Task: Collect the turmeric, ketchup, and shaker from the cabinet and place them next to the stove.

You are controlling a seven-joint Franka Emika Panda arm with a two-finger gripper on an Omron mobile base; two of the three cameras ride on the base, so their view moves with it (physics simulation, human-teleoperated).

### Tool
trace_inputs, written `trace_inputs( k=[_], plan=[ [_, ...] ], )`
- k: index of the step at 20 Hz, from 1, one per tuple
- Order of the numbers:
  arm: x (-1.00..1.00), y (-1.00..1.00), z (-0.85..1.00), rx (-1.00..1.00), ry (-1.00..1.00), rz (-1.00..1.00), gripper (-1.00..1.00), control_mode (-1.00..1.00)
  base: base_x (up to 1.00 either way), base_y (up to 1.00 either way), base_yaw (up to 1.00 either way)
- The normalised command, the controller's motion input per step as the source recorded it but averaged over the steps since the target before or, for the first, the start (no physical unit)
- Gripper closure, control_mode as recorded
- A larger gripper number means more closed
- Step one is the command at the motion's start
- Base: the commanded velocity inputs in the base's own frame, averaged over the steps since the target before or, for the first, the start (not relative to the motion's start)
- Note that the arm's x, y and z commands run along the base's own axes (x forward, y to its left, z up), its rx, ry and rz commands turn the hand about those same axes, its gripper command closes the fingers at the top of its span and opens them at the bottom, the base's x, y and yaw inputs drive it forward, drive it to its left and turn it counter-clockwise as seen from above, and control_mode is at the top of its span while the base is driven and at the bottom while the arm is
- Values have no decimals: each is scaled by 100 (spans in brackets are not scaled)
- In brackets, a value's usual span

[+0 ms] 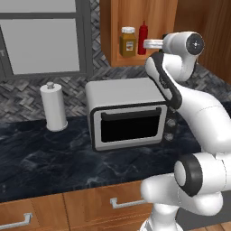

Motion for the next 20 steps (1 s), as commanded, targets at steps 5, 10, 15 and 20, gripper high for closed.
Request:
trace_inputs(
  k=[5, 10, 15, 20],
  plan=[
    [29, -8, 0, 0, 0, 0, -100, -100, 0, 0, 0],
    [18, 1, 0, 0, 0, 2, -100, -100, 0, 0, 0],
    [10, 6, 0, 0, 0, 5, -100, -100, 0, 0, 0],
    [28, 4, 0, 0, 2, 3, -100, -100, 0, 0, 0]
  ],
)
